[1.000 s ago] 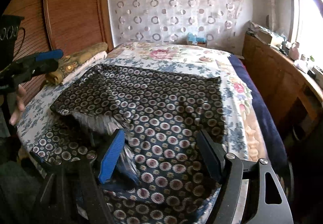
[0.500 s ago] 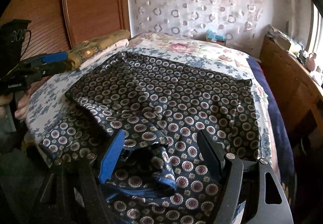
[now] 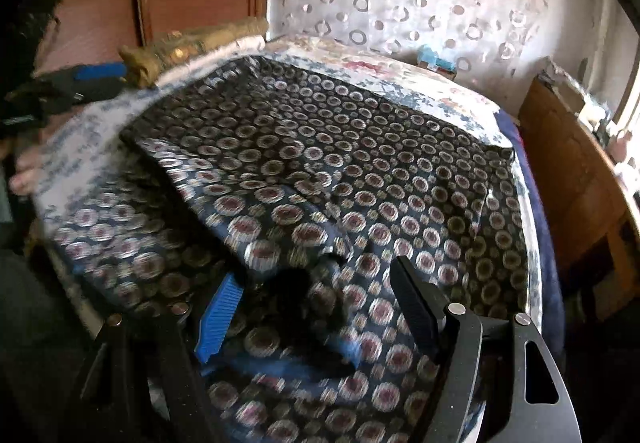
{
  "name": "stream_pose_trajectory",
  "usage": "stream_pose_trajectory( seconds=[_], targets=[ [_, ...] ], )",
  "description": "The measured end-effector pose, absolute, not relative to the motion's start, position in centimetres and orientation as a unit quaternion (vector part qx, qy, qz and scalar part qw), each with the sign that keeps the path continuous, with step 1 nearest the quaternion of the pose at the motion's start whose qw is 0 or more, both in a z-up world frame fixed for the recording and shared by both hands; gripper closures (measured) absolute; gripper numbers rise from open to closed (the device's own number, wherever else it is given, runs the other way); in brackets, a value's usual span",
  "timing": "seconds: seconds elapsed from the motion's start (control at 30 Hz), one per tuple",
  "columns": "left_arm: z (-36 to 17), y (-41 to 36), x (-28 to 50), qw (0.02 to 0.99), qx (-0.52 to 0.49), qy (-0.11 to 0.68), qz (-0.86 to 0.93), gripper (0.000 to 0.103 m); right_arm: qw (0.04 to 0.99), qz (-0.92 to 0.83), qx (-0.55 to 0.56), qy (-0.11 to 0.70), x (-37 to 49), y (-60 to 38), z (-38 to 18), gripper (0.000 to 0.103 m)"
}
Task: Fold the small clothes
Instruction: 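Fold the shirt edge over with the right gripper toward the shirt middle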
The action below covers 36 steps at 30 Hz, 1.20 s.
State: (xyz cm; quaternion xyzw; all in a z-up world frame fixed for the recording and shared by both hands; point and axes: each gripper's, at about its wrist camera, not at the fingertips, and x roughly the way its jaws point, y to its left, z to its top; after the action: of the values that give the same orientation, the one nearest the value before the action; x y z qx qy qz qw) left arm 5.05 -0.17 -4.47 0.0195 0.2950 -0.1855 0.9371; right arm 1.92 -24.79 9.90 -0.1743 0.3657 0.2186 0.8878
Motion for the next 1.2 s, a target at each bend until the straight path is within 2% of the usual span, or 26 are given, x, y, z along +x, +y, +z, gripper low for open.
stream_pose_trajectory(
  seconds=[0.23, 0.33, 0.37, 0.4, 0.47, 0.6, 0.83, 1.2],
  targets=[
    [-4.6, 0.1, 5.1, 0.937, 0.019, 0.297, -0.181, 0.026, 0.882, 0.227, -0.199, 0.361, 3.7, -22.7, 9.3, 0.028],
    [-4.7, 0.1, 5.0, 0.937, 0.019, 0.299, -0.18, 0.026, 0.88, 0.232, -0.215, 0.355, 4.1, -22.0, 8.8, 0.046],
    [-4.7, 0.1, 5.0, 0.937, 0.02, 0.299, -0.18, 0.026, 0.88, 0.234, -0.218, 0.352, 4.1, -21.8, 8.8, 0.059],
    [-4.7, 0.1, 5.0, 0.937, 0.019, 0.299, -0.181, 0.026, 0.879, 0.238, -0.221, 0.349, 4.2, -21.5, 8.7, 0.066],
    [-4.7, 0.1, 5.0, 0.937, 0.019, 0.299, -0.18, 0.026, 0.88, 0.24, -0.223, 0.345, 4.5, -21.4, 8.5, 0.094],
    [-4.7, 0.0, 5.0, 0.937, 0.02, 0.298, -0.18, 0.026, 0.891, 0.245, -0.19, 0.33, 4.4, -22.3, 9.1, 0.098],
    [-4.7, -0.1, 5.0, 0.937, 0.018, 0.298, -0.18, 0.026, 0.917, 0.211, -0.128, 0.314, 2.8, -26.5, 10.2, 0.099],
    [-4.3, -0.5, 4.9, 0.94, 0.015, 0.287, -0.183, 0.026, 0.923, 0.132, -0.099, 0.346, 1.4, -32.4, 8.2, 0.099]
  ],
)
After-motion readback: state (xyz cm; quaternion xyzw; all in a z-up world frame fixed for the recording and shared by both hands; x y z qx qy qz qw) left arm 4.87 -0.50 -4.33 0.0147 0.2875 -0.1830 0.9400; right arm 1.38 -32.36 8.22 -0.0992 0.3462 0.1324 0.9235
